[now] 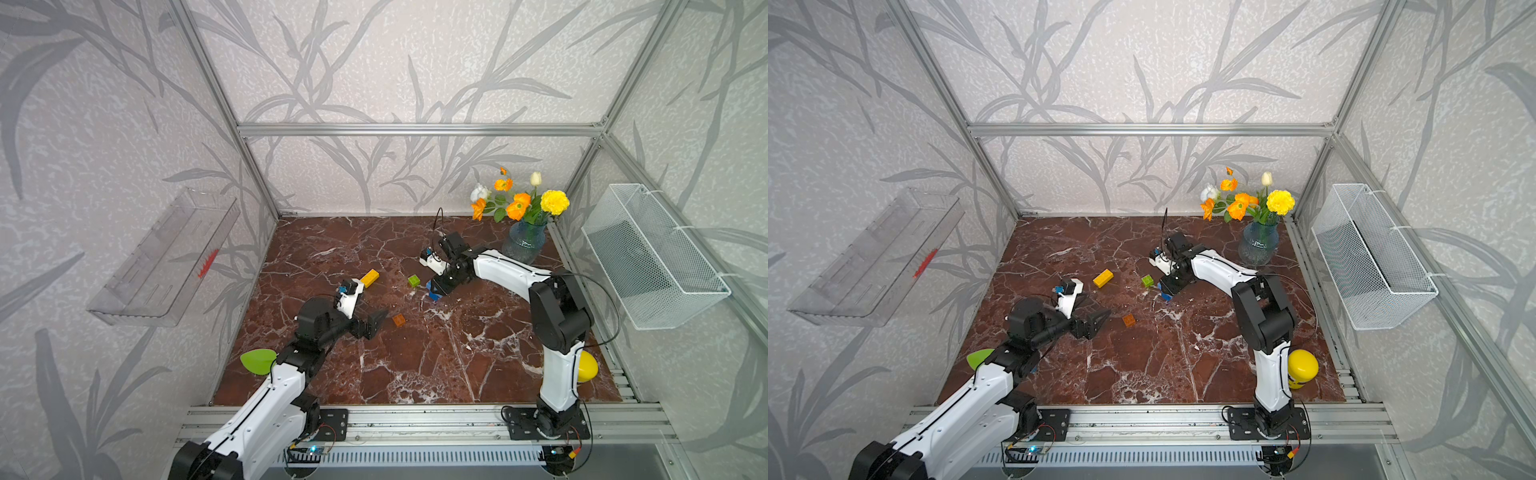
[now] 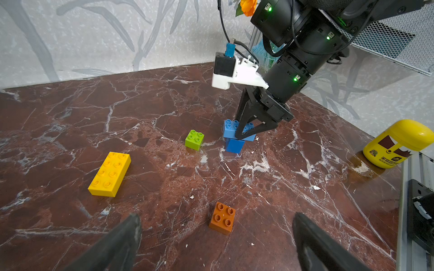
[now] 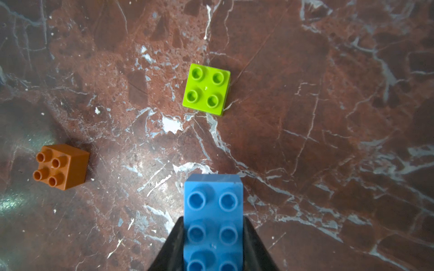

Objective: Assemble the letter f with lego
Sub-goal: Assemble the lego brick with the lego brick.

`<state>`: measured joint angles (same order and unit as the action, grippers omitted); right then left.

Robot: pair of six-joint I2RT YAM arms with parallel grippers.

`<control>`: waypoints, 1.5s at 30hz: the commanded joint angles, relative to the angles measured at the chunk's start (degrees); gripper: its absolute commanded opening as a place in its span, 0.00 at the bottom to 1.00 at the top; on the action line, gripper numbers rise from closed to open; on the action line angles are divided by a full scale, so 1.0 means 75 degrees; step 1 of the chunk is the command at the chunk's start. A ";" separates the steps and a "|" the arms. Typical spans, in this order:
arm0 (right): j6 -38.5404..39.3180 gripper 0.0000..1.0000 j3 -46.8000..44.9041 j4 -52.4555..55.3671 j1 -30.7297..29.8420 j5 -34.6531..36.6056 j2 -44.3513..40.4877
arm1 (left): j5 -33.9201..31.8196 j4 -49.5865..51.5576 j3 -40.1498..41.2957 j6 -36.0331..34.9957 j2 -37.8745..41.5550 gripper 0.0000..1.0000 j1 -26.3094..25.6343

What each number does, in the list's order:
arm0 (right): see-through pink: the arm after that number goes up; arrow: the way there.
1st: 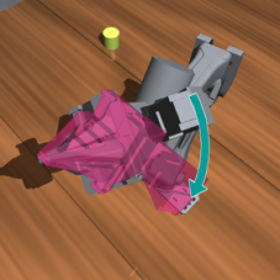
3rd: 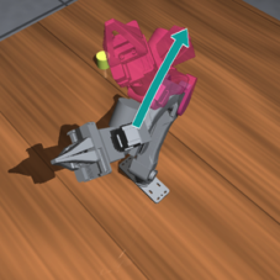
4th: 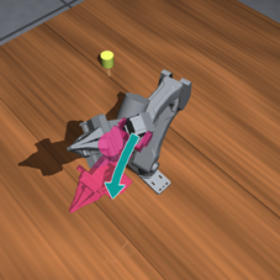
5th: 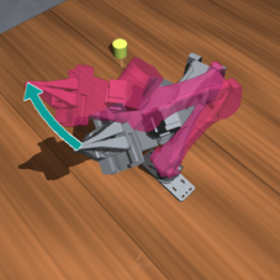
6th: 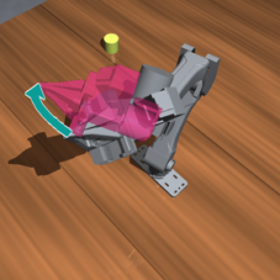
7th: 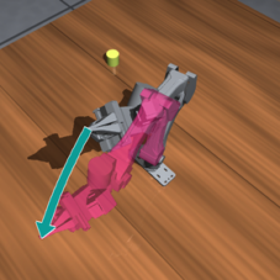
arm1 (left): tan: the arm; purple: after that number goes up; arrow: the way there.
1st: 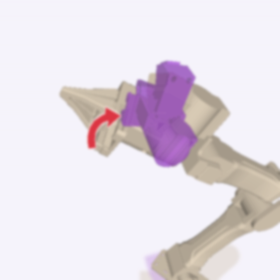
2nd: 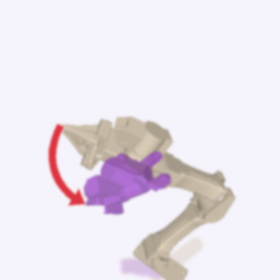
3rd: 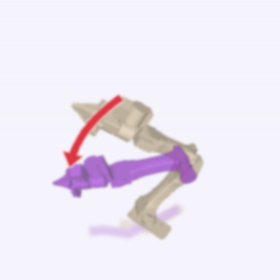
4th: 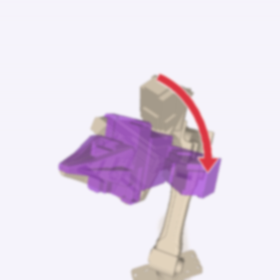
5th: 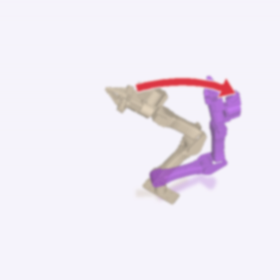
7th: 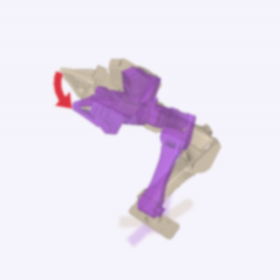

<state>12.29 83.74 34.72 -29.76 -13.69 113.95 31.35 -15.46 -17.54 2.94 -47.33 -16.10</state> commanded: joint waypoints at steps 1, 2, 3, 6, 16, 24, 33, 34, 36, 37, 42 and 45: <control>0.0067 0.19 -0.0525 0.0805 -0.0046 -0.0220 0.0217 | -0.0079 -0.0030 -0.0240 -0.0152 0.0097 0.99 -0.0042; 0.0021 0.18 -0.0599 0.0725 -0.0044 -0.0168 0.0152 | -0.0084 -0.0022 -0.0235 -0.0157 0.0108 0.99 -0.0044; -0.0018 0.18 -0.0672 0.0633 -0.0055 -0.0096 0.0087 | -0.0093 -0.0024 -0.0235 -0.0158 0.0118 0.99 -0.0046; -0.0079 0.17 -0.0898 0.0433 -0.0148 0.0301 -0.0074 | -0.0105 -0.0019 -0.0231 -0.0158 0.0116 0.99 -0.0045; -0.0151 0.16 -0.1123 0.0364 -0.0526 0.1324 0.0082 | -0.0126 -0.0012 -0.0232 -0.0168 0.0114 0.99 -0.0062; -0.0053 0.16 -0.1158 0.0365 -0.0544 0.0961 -0.0033 | -0.0085 -0.0030 -0.0235 -0.0140 0.0135 0.99 -0.0057; 0.0359 0.17 -0.1284 -0.0004 -0.0527 0.0109 -0.0507 | -0.0170 -0.0071 -0.0106 -0.0088 0.0427 1.00 -0.0068; 0.0353 0.17 -0.1285 -0.0063 -0.0529 0.0146 -0.0539 | -0.0194 -0.0085 -0.0090 -0.0103 0.0450 0.99 -0.0068; 0.0345 0.17 -0.1256 -0.0064 -0.0526 0.0251 -0.0546 | -0.0220 -0.0089 -0.0086 -0.0099 0.0466 0.99 -0.0069; 0.0330 0.17 -0.1240 -0.0062 -0.0528 0.0317 -0.0555 | -0.0214 -0.0085 -0.0077 -0.0099 0.0460 0.99 -0.0068; 0.0240 0.19 -0.1461 -0.0344 -0.0522 0.0597 -0.0773 | -0.0200 -0.0077 -0.0103 -0.0111 0.0416 0.99 -0.0071; 0.0160 0.22 -0.1608 -0.0588 -0.0531 0.0677 -0.0967 | -0.0204 -0.0071 -0.0098 -0.0111 0.0422 0.99 -0.0068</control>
<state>14.50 73.97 27.40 -33.34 -9.52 107.59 30.06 -15.44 -17.54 2.55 -44.49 -16.45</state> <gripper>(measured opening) 0.353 0.994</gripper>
